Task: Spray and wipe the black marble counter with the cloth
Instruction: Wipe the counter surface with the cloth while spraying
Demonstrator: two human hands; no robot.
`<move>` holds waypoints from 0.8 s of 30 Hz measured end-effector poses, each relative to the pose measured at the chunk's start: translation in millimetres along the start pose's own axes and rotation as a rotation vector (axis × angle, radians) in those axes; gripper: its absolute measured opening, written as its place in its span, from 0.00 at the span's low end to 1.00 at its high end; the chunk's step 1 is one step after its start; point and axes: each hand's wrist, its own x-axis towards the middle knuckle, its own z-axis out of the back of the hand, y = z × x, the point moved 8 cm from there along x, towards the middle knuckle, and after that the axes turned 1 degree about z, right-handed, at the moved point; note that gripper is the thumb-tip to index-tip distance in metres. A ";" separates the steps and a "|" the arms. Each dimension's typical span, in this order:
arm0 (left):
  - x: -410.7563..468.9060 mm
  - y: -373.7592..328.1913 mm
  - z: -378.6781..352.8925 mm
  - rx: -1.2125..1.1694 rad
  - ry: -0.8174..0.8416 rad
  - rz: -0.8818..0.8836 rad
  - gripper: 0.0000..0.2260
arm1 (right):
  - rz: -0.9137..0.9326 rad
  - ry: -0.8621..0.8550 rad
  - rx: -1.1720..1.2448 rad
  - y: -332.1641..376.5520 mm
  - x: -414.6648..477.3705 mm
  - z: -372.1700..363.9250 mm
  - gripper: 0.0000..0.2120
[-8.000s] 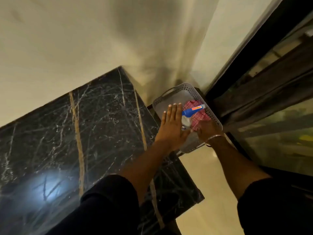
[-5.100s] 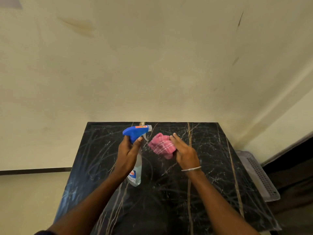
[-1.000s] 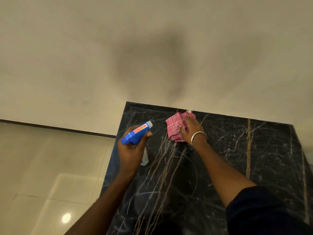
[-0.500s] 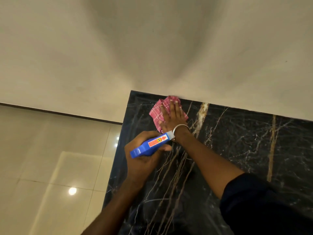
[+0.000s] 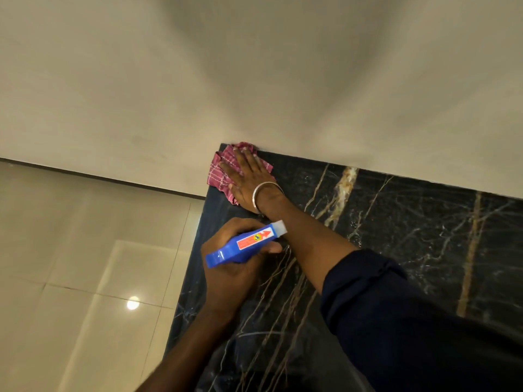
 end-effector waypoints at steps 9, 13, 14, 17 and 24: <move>-6.2 5.7 -6.0 -0.027 -0.035 0.119 0.13 | -0.326 -0.046 0.106 -150.0 -151.1 -20.8 0.30; -7.0 8.3 -8.4 -0.048 -0.053 0.156 0.15 | -0.507 -0.090 0.144 -194.0 -204.9 -33.2 0.28; -6.7 8.4 -9.0 -0.047 -0.051 0.159 0.15 | -0.541 -0.111 0.155 -194.3 -206.0 -35.2 0.28; -4.9 6.3 -9.0 -0.042 -0.041 0.146 0.15 | -0.642 -0.139 0.201 -173.7 -190.3 -32.7 0.30; -0.9 -2.2 -9.4 -0.023 0.000 0.079 0.13 | -0.229 -0.047 0.131 -41.4 -66.7 -15.8 0.36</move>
